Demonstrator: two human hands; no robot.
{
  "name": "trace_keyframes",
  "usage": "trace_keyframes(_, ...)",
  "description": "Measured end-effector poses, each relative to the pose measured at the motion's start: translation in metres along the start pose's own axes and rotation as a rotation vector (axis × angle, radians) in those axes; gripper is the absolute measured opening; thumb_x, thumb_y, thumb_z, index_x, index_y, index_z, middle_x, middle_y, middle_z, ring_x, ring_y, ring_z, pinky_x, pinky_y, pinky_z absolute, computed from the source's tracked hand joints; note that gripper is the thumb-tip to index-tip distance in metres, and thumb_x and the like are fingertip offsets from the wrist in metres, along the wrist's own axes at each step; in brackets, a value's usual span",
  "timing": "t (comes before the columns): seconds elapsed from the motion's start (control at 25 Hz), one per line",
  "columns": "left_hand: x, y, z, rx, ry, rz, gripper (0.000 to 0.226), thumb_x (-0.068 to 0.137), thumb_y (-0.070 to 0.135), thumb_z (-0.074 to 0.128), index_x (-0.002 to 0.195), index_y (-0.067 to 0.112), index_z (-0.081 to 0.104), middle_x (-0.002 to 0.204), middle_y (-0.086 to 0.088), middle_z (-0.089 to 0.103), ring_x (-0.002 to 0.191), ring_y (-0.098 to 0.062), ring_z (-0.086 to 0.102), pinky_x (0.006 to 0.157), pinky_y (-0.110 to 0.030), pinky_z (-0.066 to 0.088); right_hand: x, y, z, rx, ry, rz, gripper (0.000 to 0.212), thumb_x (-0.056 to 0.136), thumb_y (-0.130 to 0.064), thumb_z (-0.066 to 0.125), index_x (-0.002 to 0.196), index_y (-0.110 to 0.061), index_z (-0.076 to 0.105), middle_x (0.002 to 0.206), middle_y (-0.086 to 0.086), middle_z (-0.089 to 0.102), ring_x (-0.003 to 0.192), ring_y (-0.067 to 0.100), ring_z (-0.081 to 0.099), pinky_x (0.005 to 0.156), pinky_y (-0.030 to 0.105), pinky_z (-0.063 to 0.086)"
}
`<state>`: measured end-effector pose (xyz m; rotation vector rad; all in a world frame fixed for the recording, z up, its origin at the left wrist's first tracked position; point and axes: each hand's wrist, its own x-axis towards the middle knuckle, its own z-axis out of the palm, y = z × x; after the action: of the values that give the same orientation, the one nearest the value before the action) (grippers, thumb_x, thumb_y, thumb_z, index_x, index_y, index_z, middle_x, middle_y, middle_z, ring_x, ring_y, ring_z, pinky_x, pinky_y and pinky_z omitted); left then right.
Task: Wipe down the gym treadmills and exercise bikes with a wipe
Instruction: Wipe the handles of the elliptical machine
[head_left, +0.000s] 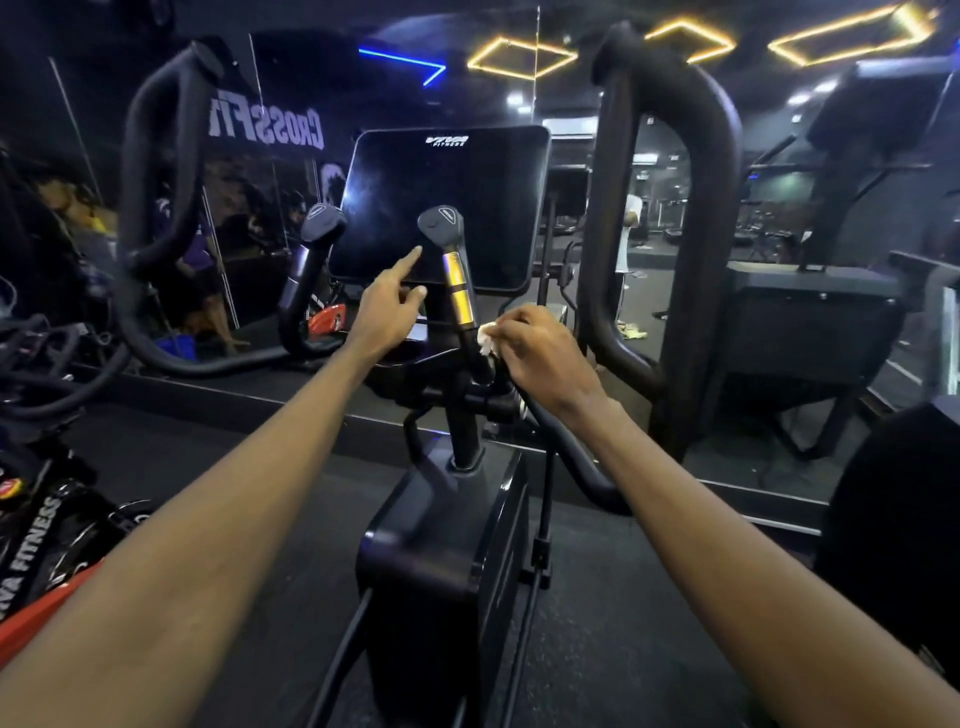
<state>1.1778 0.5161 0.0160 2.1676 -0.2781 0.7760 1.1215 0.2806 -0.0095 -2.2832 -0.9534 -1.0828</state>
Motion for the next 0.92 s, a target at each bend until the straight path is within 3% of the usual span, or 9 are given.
trace_keyframes(0.12,0.024,-0.005,-0.002,-0.046,-0.021,0.029,0.061,0.097,0.02,0.056,0.151,0.034,0.033,0.132,0.001,0.056,0.106,-0.011,0.059,0.095,-0.013,0.04,0.023,0.006,0.027,0.01,0.049,0.081,0.018,0.09,-0.009,0.064,0.105,-0.011,0.075,0.1,0.004,0.062,0.095,0.018,0.061,0.084,0.03,0.052)
trace_keyframes(0.24,0.038,-0.017,0.001,-0.073,-0.025,0.033,0.064,0.096,0.029,0.06,0.151,0.039,0.029,0.106,0.01,0.06,0.09,-0.006,0.057,0.081,0.0,0.04,0.049,0.007,0.051,0.049,0.111,0.133,0.018,0.089,-0.009,0.065,0.104,-0.009,0.075,0.098,0.004,0.06,0.089,0.014,0.06,0.083,0.022,0.05)
trace_keyframes(0.36,0.052,-0.027,0.005,-0.102,-0.015,0.057,0.068,0.094,0.034,0.063,0.152,0.036,0.029,0.14,0.005,0.056,0.098,0.005,0.06,0.099,-0.016,0.044,0.066,0.002,0.07,0.085,0.167,0.177,0.016,0.089,-0.008,0.067,0.103,-0.01,0.075,0.097,0.003,0.058,0.085,0.011,0.058,0.083,0.02,0.051)
trace_keyframes(0.48,0.065,-0.029,0.003,-0.125,0.017,0.095,0.06,0.093,0.033,0.064,0.148,0.03,0.041,0.141,0.006,0.055,0.095,0.02,0.056,0.097,-0.007,0.04,0.064,0.003,0.082,0.044,0.211,0.153,0.017,0.091,-0.011,0.067,0.106,-0.01,0.074,0.097,0.002,0.058,0.088,0.014,0.058,0.082,0.022,0.052)
trace_keyframes(0.64,0.08,-0.032,-0.008,-0.123,0.081,0.111,0.04,0.093,0.026,0.064,0.133,0.023,0.061,0.126,0.009,0.066,0.106,0.01,0.058,0.092,0.0,0.037,0.094,0.003,0.079,0.139,0.324,0.23,0.014,0.088,-0.009,0.071,0.1,-0.009,0.077,0.095,0.002,0.062,0.082,0.007,0.06,0.08,0.006,0.044)
trace_keyframes(0.76,0.087,-0.038,-0.015,-0.155,0.012,0.098,0.037,0.093,0.021,0.061,0.129,0.026,0.064,0.115,0.014,0.069,0.105,0.008,0.057,0.094,-0.004,0.04,0.108,0.002,0.08,0.193,0.369,0.295,0.012,0.087,-0.008,0.072,0.098,-0.008,0.077,0.094,-0.001,0.059,0.078,-0.004,0.057,0.077,0.003,0.043)
trace_keyframes(0.92,0.098,-0.05,-0.018,-0.222,-0.073,0.081,0.045,0.085,0.017,0.055,0.123,0.04,0.065,0.125,0.017,0.065,0.122,0.004,0.054,0.111,-0.027,0.039,0.102,0.008,0.085,0.149,0.365,0.189,0.015,0.089,-0.008,0.07,0.102,-0.007,0.076,0.095,-0.001,0.058,0.082,0.003,0.057,0.078,0.005,0.043)
